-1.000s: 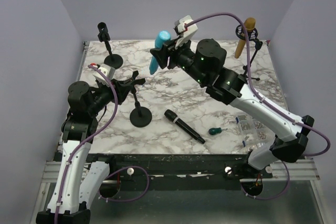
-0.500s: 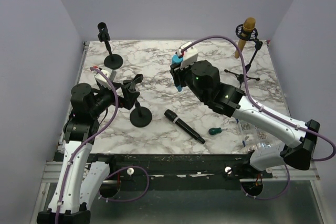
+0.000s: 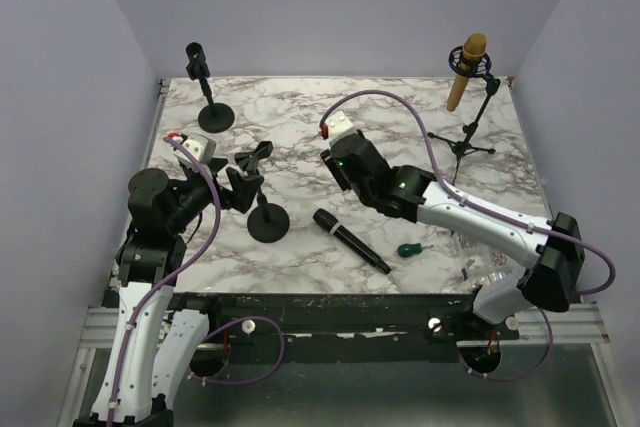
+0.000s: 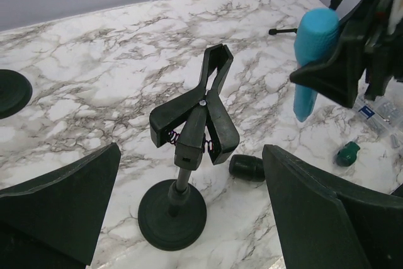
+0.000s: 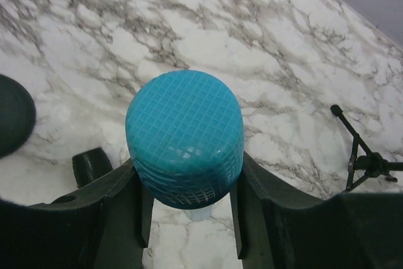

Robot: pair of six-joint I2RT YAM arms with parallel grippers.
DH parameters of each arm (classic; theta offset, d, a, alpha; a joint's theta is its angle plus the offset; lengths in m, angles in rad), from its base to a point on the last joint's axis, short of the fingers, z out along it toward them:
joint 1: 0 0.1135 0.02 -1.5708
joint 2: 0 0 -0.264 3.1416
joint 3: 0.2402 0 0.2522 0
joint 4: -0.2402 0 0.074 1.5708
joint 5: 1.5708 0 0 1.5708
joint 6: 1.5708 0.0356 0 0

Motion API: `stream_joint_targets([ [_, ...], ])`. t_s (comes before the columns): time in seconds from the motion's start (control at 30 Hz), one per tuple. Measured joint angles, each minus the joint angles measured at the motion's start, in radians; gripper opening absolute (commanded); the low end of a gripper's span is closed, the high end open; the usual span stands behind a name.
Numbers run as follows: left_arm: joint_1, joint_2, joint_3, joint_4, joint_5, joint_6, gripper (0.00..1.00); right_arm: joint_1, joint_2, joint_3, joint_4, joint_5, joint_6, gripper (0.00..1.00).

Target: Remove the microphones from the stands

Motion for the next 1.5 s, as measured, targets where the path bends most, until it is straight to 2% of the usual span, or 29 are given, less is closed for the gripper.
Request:
stream_joint_targets([
  [0.23, 0.0, -0.015, -0.003, 0.0, -0.004, 0.0, 0.99, -0.017, 0.142, -0.014, -0.136, -0.028, 0.011, 0.01],
  [0.43, 0.0, -0.038, -0.005, 0.0, -0.007, -0.004, 0.99, -0.099, 0.263, -0.014, -0.201, -0.128, 0.029, 0.01],
  [0.6, 0.0, -0.042, -0.005, 0.0, -0.007, -0.011, 0.99, -0.143, 0.368, -0.012, -0.222, -0.161, 0.028, 0.01],
  [0.9, 0.0, -0.062, -0.007, 0.001, -0.006, -0.017, 0.99, -0.164, 0.446, 0.018, -0.213, -0.232, 0.013, 0.02],
  [1.3, 0.0, -0.073, -0.007, 0.001, -0.006, -0.02, 0.99, -0.165, 0.528, 0.082, -0.185, -0.291, -0.009, 0.24],
  [1.5, 0.0, -0.073, -0.009, 0.001, -0.006, -0.02, 0.98, -0.165, 0.528, 0.081, -0.182, -0.311, -0.009, 0.43],
])
